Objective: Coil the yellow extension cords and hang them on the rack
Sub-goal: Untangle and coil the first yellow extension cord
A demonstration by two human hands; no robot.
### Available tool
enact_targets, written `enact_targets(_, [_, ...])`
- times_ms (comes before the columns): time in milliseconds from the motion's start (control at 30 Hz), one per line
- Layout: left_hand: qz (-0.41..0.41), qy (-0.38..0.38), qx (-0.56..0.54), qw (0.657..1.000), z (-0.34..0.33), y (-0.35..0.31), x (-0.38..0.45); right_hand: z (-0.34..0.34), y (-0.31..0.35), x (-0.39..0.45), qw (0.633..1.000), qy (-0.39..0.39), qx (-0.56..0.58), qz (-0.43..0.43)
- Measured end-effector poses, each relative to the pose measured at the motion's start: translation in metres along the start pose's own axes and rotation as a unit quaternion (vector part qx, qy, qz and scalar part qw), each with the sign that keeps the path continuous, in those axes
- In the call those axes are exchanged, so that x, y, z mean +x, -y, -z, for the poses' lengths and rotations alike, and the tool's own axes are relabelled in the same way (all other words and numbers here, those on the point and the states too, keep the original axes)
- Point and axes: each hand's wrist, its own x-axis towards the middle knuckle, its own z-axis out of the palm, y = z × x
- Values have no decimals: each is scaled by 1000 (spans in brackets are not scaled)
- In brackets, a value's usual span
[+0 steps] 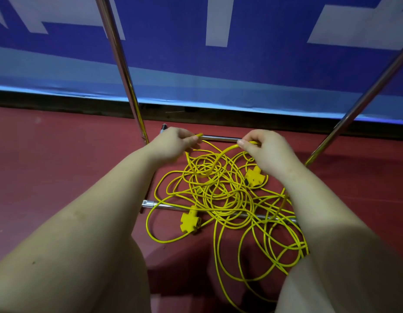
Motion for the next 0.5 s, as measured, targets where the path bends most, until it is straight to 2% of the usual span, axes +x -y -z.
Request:
enact_targets(167, [7, 148, -109, 983, -14, -17, -16, -1, 5, -1, 998, 54, -9, 18])
enact_targets(267, [1, 195, -151, 969, -26, -29, -23, -1, 6, -1, 998, 54, -18, 20])
enact_targets(400, [-11, 131, -231, 964, -23, -29, -19, -1, 1, 0, 997, 53, 46, -14])
enact_targets(500, [-11, 46, -359, 932, -9, -26, -11, -2, -11, 0, 985, 155, -2, -74])
